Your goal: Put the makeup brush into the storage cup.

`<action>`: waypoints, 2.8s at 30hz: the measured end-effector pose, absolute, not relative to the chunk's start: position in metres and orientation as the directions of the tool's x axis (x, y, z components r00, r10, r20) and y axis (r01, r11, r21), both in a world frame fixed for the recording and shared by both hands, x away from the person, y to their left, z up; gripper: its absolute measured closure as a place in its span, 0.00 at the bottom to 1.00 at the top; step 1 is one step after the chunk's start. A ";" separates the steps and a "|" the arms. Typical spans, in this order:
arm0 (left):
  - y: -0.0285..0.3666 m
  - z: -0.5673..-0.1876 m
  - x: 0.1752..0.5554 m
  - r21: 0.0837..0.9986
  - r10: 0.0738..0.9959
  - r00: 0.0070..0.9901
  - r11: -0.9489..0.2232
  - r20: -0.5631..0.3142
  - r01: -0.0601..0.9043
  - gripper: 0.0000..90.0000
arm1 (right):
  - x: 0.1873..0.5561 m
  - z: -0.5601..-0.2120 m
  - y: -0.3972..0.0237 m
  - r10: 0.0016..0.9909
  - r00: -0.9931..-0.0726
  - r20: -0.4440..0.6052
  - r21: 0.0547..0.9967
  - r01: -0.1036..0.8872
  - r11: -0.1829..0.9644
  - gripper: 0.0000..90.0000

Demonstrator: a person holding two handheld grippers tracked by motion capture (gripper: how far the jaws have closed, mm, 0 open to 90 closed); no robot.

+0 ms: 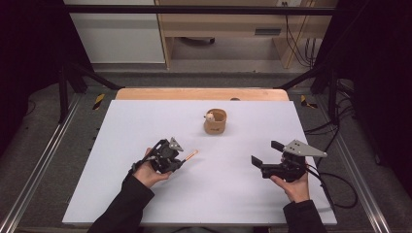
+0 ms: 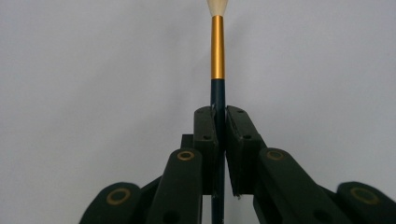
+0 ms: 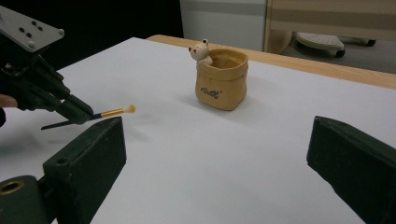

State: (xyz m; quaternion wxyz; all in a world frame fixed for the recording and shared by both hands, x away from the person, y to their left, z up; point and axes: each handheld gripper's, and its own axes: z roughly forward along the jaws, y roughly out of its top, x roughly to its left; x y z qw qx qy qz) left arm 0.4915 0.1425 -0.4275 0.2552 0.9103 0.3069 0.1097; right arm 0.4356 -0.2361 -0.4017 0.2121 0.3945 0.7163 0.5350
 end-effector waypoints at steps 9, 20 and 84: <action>0.147 -0.413 0.482 0.643 0.668 0.743 -0.585 0.036 0.495 0.92 | 0.435 -0.401 -0.236 0.792 -0.598 0.124 0.935 0.338 0.109 0.05; 0.151 -0.407 0.472 0.700 0.708 0.705 -0.525 0.043 0.485 0.93 | 0.434 -0.400 -0.234 0.784 -0.604 0.143 0.935 0.343 0.094 0.05; 0.143 -0.373 0.459 0.890 0.796 0.605 -0.269 -0.009 0.367 0.93 | 0.460 -0.349 -0.168 0.761 -0.606 0.232 0.944 0.327 -0.028 0.07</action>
